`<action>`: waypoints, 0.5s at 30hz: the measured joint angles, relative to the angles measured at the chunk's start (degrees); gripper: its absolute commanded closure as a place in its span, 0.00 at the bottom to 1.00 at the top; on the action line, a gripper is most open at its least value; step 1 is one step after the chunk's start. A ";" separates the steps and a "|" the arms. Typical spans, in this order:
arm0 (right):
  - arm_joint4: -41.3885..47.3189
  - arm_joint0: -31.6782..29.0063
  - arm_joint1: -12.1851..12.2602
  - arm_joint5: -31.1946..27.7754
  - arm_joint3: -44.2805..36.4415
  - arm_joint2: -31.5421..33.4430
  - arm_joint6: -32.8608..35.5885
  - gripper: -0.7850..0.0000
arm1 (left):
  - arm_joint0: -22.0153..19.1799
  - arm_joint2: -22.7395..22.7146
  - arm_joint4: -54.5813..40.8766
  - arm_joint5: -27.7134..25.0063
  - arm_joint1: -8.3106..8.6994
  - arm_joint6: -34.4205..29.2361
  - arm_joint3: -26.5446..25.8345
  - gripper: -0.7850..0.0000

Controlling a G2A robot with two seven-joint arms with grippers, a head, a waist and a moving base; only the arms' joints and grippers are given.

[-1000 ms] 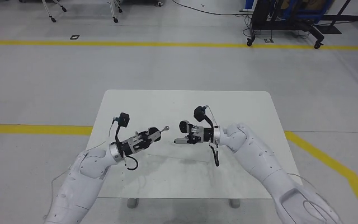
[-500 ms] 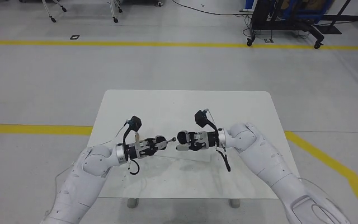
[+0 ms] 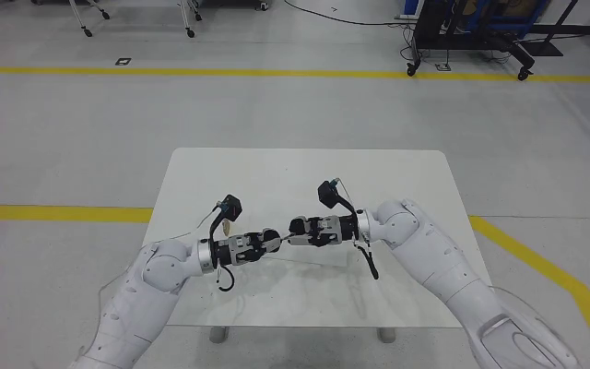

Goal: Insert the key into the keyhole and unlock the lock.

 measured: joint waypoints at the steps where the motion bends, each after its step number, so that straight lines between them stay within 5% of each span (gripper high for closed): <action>1: 0.14 0.05 0.02 0.03 0.09 -0.15 -0.03 0.86 | -0.06 0.12 0.18 0.05 0.04 0.09 -0.01 1.00; 3: 0.37 0.11 0.04 -0.01 0.23 -0.39 -0.08 1.00 | -0.13 0.19 0.36 0.06 0.10 0.37 -0.01 1.00; 9: 1.07 0.46 0.12 -0.26 0.57 -1.13 -0.18 1.00 | -0.13 0.29 0.67 -0.17 0.32 1.38 -0.03 1.00; 10: 1.16 0.52 0.15 -0.32 0.62 -1.18 -0.34 1.00 | -0.10 0.30 0.90 -0.23 0.37 1.55 -0.16 0.87; 11: 1.22 0.57 0.17 -0.39 0.64 -1.20 -0.50 1.00 | -0.07 0.29 1.11 -0.29 0.41 1.70 -0.27 0.10; 12: 1.27 0.60 0.19 -0.49 0.66 -1.21 -0.67 1.00 | -0.05 0.27 1.30 -0.35 0.45 1.87 -0.35 0.00; 15: 1.02 0.67 0.36 -0.62 0.62 -0.92 -1.49 1.00 | 0.06 -0.15 1.36 -0.23 0.61 2.73 -0.43 0.00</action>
